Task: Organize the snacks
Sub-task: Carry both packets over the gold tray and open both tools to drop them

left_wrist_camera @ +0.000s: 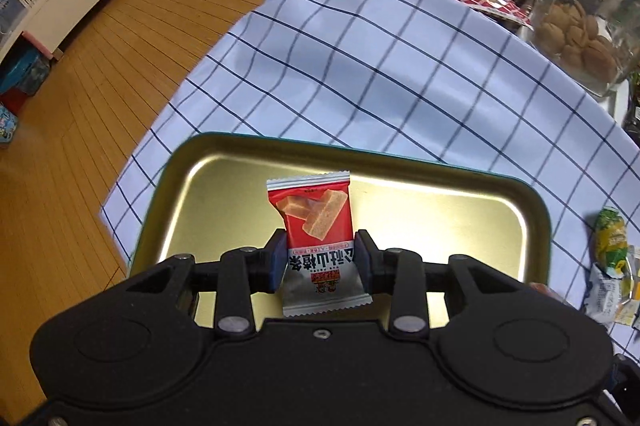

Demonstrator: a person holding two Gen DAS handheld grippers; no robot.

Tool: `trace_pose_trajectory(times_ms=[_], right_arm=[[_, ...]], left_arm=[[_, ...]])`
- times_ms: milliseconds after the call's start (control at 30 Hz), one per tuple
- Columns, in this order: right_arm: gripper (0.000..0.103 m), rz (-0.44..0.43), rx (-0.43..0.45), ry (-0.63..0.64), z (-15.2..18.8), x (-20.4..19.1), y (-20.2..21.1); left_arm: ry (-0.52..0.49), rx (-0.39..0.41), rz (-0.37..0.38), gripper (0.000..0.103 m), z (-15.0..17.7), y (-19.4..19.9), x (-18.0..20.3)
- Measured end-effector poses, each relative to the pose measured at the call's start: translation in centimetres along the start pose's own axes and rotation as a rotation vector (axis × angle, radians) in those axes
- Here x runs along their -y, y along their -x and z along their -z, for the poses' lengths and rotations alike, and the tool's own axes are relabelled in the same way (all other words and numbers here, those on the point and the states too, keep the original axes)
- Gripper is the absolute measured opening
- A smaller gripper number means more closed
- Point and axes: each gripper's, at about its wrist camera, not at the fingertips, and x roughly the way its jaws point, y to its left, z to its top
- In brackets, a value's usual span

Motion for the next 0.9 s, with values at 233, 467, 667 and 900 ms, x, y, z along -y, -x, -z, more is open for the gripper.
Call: trace_pose_trajectory(times_ms=[233,467,667,900], right_arm=[[0.021,-0.058,0.030,0.064,0.3,-2.6,0.1],[0.028,-0.029,0.053,0.012,-0.2,-1.3,0.5],[0.029,0.012,0.042,-0.067,-0.6,1.1,0.6],[0.032,0.038,0.015,-0.106,-0.6,2.8,0.4]], left_arm=[[0.045,-0.009,0.019,0.046,-0.8,-0.2,-2.2],[0.028,-0.017,0.033,0.047,-0.7,-0.1,-1.5],[-0.016,-0.019,0.038,0.047,-0.2,0.0,-0.1],[-0.060,-0.018,0.063,0.047,0.3,0.6,1.9]])
